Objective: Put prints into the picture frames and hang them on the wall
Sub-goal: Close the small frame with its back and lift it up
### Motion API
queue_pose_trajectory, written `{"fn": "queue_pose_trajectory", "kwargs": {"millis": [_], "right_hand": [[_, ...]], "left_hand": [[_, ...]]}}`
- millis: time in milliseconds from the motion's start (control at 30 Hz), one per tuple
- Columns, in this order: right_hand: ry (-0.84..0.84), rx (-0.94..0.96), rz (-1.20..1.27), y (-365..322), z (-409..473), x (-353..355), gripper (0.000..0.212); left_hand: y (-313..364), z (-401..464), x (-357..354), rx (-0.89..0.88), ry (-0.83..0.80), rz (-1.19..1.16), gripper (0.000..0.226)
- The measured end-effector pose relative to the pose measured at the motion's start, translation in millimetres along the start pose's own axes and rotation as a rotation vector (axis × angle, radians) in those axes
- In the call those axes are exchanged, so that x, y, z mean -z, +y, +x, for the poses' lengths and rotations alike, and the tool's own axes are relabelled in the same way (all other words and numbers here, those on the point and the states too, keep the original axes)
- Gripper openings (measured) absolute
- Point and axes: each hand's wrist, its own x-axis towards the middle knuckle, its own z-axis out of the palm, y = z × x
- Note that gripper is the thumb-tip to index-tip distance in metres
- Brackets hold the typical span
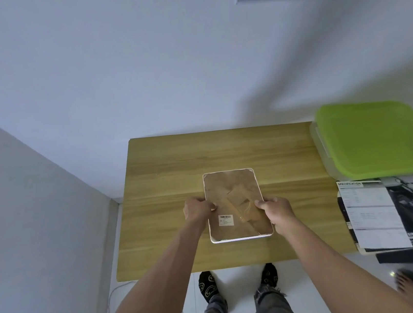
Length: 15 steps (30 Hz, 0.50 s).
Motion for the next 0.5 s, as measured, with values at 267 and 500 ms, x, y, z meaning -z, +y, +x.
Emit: {"fn": "queue_pose_trajectory", "kwargs": {"millis": [267,500], "right_hand": [[-0.074,0.093,0.076,-31.0,0.9,37.4,0.020],[-0.028,0.420,-0.220,-58.5,-20.2,91.3,0.036]], "left_hand": [[21.6,-24.0,-0.9,-0.111,-0.054,-0.256,0.016],[69.2,-84.7,-29.0,-0.376,0.044,-0.166,0.011]]}}
